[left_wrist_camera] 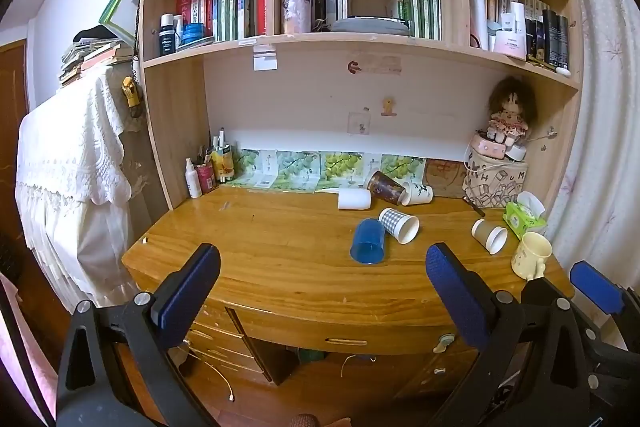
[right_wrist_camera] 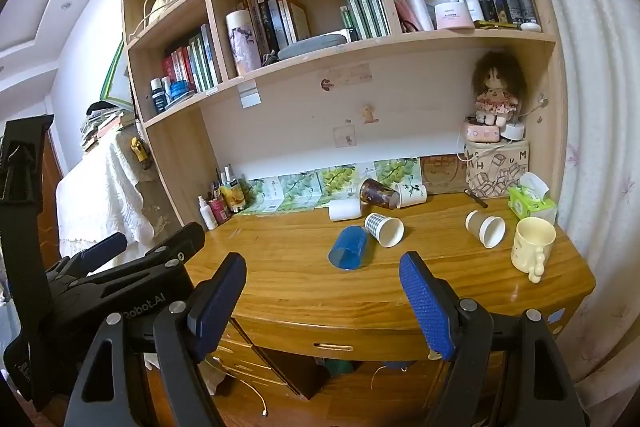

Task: Flip cup upright

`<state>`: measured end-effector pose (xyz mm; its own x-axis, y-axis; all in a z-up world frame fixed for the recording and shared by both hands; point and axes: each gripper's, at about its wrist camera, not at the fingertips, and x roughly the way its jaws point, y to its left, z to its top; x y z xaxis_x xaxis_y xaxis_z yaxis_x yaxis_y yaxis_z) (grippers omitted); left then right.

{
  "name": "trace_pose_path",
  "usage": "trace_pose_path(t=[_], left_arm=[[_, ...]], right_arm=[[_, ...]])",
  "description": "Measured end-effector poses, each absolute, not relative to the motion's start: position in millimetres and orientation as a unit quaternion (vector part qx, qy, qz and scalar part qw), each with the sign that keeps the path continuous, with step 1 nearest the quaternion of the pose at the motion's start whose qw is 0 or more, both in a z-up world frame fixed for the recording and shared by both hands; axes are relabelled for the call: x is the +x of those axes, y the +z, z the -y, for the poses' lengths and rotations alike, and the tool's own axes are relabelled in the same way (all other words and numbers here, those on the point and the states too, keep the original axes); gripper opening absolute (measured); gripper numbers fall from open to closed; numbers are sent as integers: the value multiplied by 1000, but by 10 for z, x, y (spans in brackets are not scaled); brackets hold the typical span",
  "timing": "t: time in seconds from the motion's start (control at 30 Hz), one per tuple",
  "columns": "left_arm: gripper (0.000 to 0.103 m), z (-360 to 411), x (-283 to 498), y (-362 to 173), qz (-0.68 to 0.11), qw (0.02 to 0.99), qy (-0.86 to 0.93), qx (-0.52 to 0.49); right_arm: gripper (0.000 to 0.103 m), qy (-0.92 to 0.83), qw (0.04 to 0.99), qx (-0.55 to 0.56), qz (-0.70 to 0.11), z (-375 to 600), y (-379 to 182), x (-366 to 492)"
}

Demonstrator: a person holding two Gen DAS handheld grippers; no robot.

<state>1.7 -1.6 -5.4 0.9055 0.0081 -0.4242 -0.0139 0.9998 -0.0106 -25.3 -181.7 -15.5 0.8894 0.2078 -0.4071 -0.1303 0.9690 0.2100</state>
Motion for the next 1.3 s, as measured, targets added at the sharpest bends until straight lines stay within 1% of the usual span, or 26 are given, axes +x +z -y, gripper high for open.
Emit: trace_pose_path(t=[0.83,1.3], left_arm=[[103,85,-91,-153,-255,967,21,0],[103,196,138,-258,-290,956,34,23]], right_arm=[[80,94,961,99,-241,1851,-244,-373],[80,93,953,113,-266,1951,-320,-216]])
